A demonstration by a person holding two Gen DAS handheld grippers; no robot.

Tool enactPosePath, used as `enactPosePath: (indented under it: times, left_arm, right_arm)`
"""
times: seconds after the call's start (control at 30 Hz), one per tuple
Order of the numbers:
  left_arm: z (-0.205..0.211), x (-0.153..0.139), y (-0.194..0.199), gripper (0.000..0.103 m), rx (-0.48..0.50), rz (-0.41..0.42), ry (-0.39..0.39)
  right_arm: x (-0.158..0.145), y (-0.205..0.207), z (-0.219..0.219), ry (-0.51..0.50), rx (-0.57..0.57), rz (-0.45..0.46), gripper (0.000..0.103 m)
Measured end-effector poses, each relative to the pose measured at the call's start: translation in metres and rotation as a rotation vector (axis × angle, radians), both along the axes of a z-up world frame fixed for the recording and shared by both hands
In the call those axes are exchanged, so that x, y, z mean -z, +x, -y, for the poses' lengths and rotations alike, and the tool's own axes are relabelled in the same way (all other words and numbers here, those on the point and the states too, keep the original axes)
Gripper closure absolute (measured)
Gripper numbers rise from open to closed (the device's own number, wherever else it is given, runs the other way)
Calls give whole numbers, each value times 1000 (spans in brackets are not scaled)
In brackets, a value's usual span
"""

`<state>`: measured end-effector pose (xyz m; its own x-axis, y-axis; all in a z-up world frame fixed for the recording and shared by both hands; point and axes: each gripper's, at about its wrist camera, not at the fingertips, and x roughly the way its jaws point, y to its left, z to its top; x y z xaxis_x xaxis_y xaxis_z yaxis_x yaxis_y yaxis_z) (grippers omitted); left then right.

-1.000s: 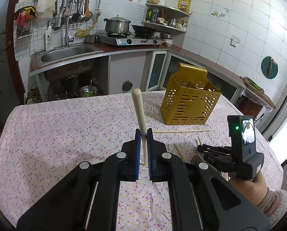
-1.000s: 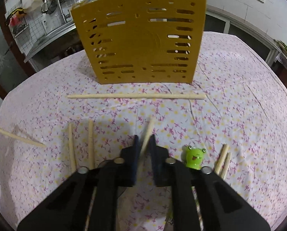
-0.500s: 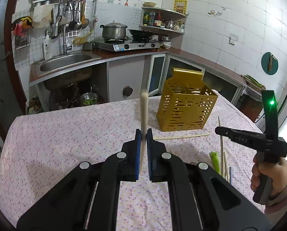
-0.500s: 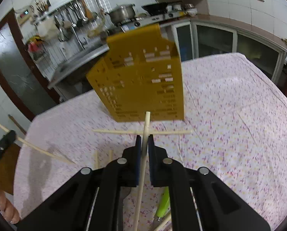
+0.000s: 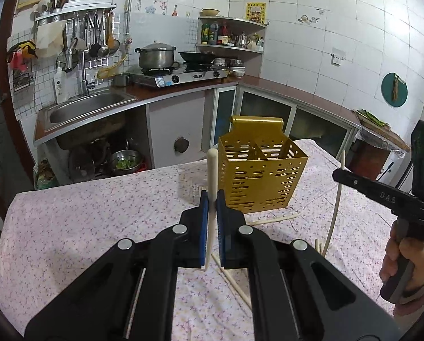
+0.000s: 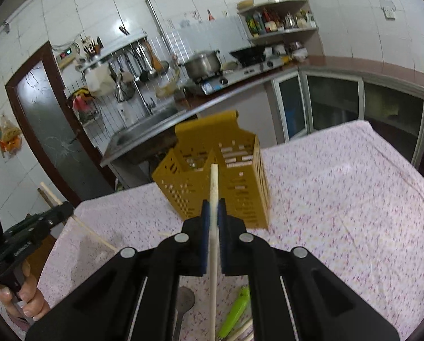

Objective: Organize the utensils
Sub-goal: 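Lower both held chopsticks into the yellow holder and open both tools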

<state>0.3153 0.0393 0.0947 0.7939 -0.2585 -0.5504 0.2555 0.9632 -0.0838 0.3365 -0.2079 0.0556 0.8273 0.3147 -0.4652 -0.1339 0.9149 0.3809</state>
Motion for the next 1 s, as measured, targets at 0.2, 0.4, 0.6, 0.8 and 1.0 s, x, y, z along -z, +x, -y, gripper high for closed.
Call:
enactPosePath:
  times: [0.2,0.4,0.6,0.8,1.0]
  left_arm:
    - [15,-16,1,99,15,46,-11]
    - [38,-52,12,99,42,124,-16]
    - [61,-93,42,99,50,200,-31]
    - [76,-91,81,99,13,228,-45]
    - [85,-30,116,99,1,132,-1]
  right_arm:
    - [-32,0,8,-29,23,131,97]
    - [-82,8,14,-69,53,265,97]
    - [-129,28,22,-105,130,404,97]
    - [-128,66,23,-107,163,456,97]
    - [-71,99,14,-157,137,378,97]
